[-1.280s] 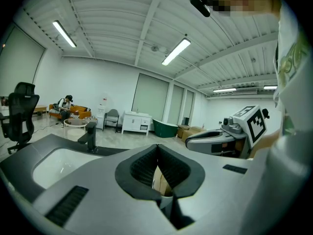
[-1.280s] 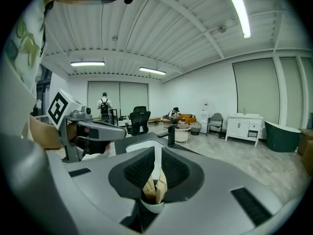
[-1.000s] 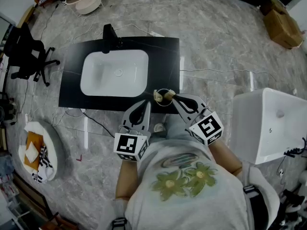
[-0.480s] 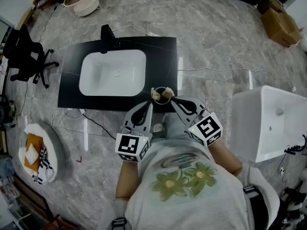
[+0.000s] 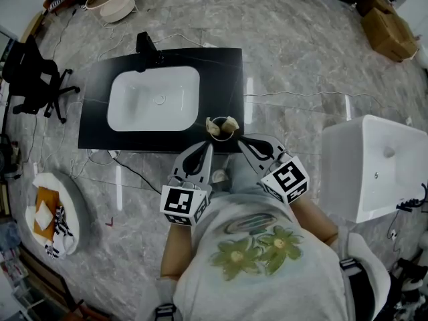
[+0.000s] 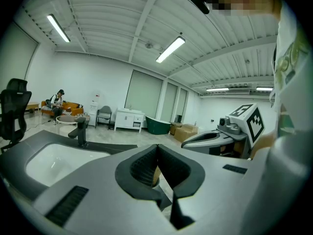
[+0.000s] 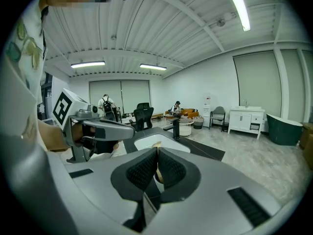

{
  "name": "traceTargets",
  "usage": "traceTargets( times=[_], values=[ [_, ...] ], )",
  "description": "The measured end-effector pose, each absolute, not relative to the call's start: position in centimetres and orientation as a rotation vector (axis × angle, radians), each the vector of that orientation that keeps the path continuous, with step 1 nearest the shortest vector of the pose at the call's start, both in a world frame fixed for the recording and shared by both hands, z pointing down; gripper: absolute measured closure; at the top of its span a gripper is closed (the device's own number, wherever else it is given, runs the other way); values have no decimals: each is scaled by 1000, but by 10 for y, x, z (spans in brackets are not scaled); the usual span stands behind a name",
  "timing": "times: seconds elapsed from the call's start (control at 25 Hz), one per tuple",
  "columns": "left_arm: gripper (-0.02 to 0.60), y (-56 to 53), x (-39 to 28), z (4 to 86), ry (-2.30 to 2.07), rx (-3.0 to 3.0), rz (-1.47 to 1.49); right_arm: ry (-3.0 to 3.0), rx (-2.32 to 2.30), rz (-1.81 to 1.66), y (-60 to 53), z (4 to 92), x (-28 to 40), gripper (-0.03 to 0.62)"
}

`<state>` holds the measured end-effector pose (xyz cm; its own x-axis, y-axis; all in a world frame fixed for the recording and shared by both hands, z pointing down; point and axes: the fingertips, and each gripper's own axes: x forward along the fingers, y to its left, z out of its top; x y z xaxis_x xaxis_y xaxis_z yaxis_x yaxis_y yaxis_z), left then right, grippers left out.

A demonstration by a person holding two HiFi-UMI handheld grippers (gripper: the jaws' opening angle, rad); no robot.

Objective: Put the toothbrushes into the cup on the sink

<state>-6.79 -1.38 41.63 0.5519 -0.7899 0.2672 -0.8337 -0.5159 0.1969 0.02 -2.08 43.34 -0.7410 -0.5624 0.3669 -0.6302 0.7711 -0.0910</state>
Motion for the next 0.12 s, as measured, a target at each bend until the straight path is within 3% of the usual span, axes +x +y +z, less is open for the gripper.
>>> traceTargets(
  times=[0.12],
  values=[
    [563, -10, -66, 419, -1336, 2487, 212, -2641, 914, 301, -16, 436, 2, 553]
  ],
)
